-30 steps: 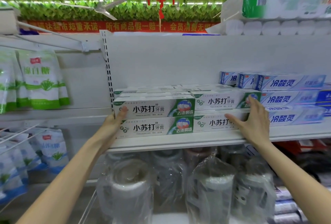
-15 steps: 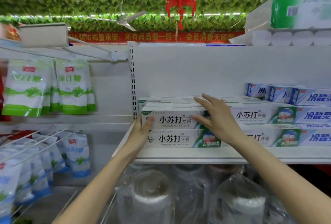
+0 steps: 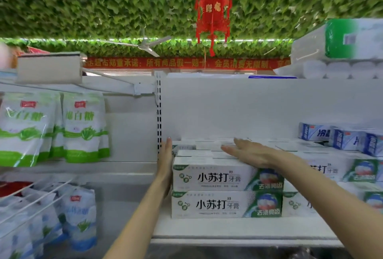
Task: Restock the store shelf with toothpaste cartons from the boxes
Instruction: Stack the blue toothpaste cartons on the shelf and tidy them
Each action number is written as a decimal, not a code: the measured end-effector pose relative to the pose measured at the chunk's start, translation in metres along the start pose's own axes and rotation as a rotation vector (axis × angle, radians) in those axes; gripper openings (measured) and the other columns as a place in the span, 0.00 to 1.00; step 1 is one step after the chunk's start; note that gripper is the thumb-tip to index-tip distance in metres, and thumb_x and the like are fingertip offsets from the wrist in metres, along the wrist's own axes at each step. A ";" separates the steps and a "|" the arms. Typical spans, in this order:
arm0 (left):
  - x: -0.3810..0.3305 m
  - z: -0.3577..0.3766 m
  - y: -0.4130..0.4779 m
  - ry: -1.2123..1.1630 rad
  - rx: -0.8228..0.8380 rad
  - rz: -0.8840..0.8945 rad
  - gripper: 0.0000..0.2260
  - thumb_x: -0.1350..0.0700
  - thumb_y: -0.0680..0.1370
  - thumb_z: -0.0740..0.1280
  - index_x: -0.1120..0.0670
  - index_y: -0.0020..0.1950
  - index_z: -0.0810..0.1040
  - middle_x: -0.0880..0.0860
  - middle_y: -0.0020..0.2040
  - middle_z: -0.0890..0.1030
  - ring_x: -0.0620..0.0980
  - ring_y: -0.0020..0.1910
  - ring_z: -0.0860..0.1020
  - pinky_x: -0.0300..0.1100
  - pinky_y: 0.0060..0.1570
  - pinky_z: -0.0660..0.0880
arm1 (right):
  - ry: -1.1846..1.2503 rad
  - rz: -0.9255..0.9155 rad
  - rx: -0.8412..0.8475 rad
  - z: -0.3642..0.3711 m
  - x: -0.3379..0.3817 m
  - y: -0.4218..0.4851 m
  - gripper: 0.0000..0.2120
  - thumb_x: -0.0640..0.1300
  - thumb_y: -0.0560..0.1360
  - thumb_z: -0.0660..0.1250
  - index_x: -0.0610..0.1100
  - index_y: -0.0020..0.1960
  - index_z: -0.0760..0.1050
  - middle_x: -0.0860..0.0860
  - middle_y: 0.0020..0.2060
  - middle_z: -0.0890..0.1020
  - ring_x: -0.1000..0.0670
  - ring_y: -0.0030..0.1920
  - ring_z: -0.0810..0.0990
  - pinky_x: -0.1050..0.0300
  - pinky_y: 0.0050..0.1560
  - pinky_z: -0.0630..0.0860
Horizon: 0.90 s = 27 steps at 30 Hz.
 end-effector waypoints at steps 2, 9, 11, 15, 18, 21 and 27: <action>-0.005 0.006 -0.004 0.003 -0.002 -0.027 0.42 0.22 0.64 0.61 0.46 0.71 0.70 0.56 0.69 0.74 0.58 0.66 0.73 0.60 0.67 0.67 | -0.024 0.005 0.029 0.004 -0.001 0.009 0.47 0.76 0.70 0.41 0.46 0.79 0.46 0.50 0.78 0.49 0.49 0.77 0.49 0.44 0.76 0.47; -0.038 0.017 -0.042 -0.065 0.169 -0.068 0.34 0.27 0.73 0.56 0.50 0.67 0.75 0.61 0.61 0.80 0.62 0.60 0.78 0.61 0.64 0.70 | -0.140 0.034 0.106 0.004 0.001 0.018 0.61 0.83 0.53 0.32 0.51 0.78 0.43 0.50 0.78 0.47 0.49 0.77 0.46 0.43 0.76 0.44; -0.037 0.020 -0.041 -0.051 0.185 -0.059 0.36 0.26 0.70 0.61 0.46 0.71 0.71 0.58 0.67 0.76 0.60 0.64 0.76 0.61 0.66 0.69 | -0.148 0.038 0.122 0.004 0.004 0.024 0.55 0.81 0.60 0.34 0.51 0.78 0.42 0.50 0.78 0.47 0.49 0.77 0.45 0.42 0.76 0.43; -0.044 0.030 -0.050 -0.107 0.257 -0.112 0.25 0.30 0.74 0.60 0.44 0.62 0.79 0.57 0.62 0.80 0.58 0.59 0.79 0.55 0.63 0.72 | -0.139 0.018 0.122 0.004 0.009 0.031 0.45 0.75 0.70 0.39 0.51 0.78 0.43 0.51 0.78 0.47 0.51 0.77 0.45 0.42 0.76 0.42; -0.046 0.035 -0.055 -0.140 0.362 -0.136 0.24 0.37 0.79 0.54 0.47 0.50 0.86 0.56 0.52 0.84 0.54 0.50 0.83 0.49 0.53 0.75 | -0.123 0.006 0.139 0.003 0.012 0.034 0.48 0.77 0.67 0.38 0.50 0.78 0.43 0.52 0.78 0.47 0.52 0.77 0.45 0.43 0.76 0.42; -0.045 0.035 -0.053 -0.154 0.350 -0.132 0.24 0.37 0.78 0.54 0.50 0.58 0.81 0.56 0.53 0.84 0.54 0.50 0.83 0.47 0.51 0.75 | -0.113 -0.013 0.147 0.003 0.015 0.036 0.47 0.76 0.68 0.38 0.49 0.79 0.42 0.52 0.78 0.46 0.52 0.77 0.44 0.44 0.76 0.42; -0.062 0.044 -0.063 -0.160 0.410 -0.108 0.22 0.41 0.81 0.50 0.48 0.47 0.80 0.50 0.39 0.86 0.45 0.37 0.84 0.34 0.31 0.77 | -0.098 -0.017 0.157 0.002 0.019 0.036 0.45 0.74 0.70 0.40 0.49 0.78 0.42 0.51 0.78 0.46 0.52 0.77 0.45 0.46 0.76 0.42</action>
Point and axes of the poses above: each hand's wrist, its own y-axis towards the middle knuckle, its own z-axis out of the palm, x = y × z, the point moved 1 cm from there along y, towards the middle knuckle
